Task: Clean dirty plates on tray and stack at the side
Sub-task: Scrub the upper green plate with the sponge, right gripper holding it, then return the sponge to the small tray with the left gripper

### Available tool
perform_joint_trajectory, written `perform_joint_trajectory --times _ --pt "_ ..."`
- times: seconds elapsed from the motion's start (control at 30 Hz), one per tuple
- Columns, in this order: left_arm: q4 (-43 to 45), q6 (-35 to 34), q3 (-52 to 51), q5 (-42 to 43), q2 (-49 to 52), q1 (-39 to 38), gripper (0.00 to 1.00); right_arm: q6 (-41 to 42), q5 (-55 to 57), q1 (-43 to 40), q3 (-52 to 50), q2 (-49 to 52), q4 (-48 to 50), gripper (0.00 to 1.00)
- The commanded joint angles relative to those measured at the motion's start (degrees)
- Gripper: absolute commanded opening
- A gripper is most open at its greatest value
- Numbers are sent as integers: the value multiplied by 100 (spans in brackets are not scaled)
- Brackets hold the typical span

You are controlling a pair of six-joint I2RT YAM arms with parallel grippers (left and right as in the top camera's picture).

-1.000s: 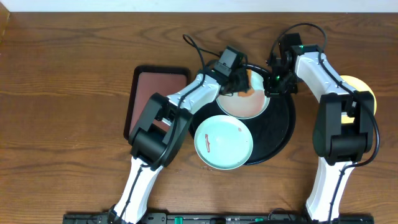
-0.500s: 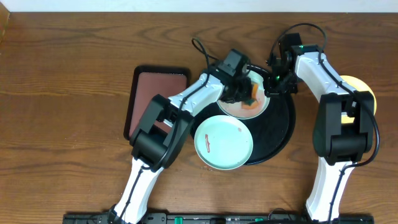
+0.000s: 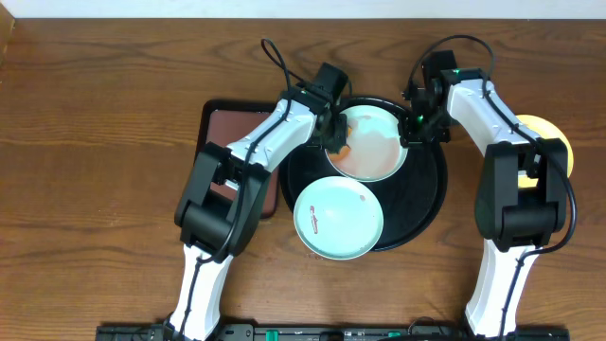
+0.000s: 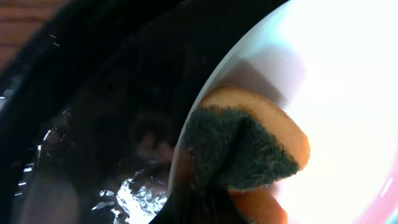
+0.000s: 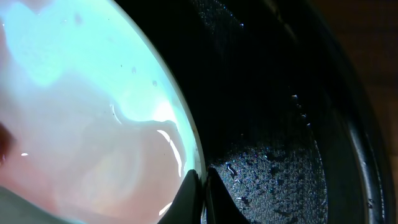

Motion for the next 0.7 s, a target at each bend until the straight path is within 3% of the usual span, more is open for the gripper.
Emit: perform_joint_trajectory --times 0.0,0.23,0.47,0.67 --pt "-125 262 -164 -1285 -529 245 7 11 203 37 -83 177 -120 1" --pt "-501 310 -164 -1281 -1497 365 8 11 203 33 -83 177 -125 1" --pt "-1845 629 -313 -1274 -1753 1045 8 9 199 33 -83 177 -109 1" --pt "-1497 632 -1480 -1045 -1746 1523 8 -44 201 33 -83 177 -92 1"
